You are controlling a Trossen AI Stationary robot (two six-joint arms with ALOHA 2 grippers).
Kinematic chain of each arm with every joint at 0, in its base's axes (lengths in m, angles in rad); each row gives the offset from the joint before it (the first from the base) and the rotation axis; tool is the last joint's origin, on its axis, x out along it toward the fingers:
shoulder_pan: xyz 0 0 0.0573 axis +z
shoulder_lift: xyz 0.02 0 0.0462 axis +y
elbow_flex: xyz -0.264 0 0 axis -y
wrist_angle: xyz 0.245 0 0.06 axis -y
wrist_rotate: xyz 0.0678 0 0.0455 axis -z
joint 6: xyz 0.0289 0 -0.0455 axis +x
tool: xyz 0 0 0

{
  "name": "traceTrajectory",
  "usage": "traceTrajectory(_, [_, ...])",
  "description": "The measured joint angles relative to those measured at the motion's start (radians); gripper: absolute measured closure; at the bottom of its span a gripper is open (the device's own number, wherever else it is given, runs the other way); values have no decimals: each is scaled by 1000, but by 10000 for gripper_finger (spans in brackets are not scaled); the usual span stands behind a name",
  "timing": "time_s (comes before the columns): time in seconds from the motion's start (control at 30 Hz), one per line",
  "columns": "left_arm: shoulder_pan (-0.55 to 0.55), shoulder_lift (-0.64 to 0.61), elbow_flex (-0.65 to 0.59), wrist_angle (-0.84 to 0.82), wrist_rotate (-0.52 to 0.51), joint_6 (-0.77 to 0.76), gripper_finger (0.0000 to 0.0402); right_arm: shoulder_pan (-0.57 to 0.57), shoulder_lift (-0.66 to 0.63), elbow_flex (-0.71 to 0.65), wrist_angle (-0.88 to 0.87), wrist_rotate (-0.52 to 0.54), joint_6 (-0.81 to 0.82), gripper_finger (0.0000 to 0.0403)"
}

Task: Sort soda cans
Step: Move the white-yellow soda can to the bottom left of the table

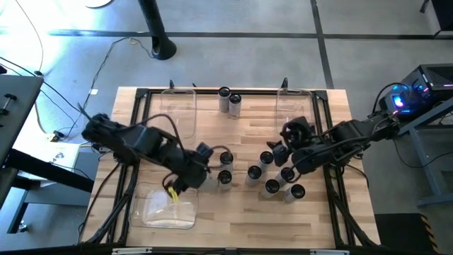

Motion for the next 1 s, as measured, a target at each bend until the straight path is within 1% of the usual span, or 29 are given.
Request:
traceTrajectory(0.1, [-15, 24, 0, 1, 37, -12, 155, 0, 0, 1, -26, -12, 0, 92])
traceTrajectory(0.2, [-24, 53, 0, 1, 60, -16, 155, 0, 0, 1, -51, -50, -1, 92])
traceTrajectory(0.53, [-17, 233, -1, -22, 44, -17, 155, 43, 0, 1, -120, -64, -19, 92])
traceTrajectory(0.67, [-18, 296, -1, -45, -3, -35, 155, 67, 0, 1, -146, -64, -18, 92])
traceTrajectory(0.8, [-17, 334, -1, -50, -4, -85, 155, 87, 0, 1, -165, -63, -17, 92])
traceTrajectory(1.0, [-21, 354, -1, -14, 2, -119, 155, 98, 0, 1, -185, -57, -17, 92])
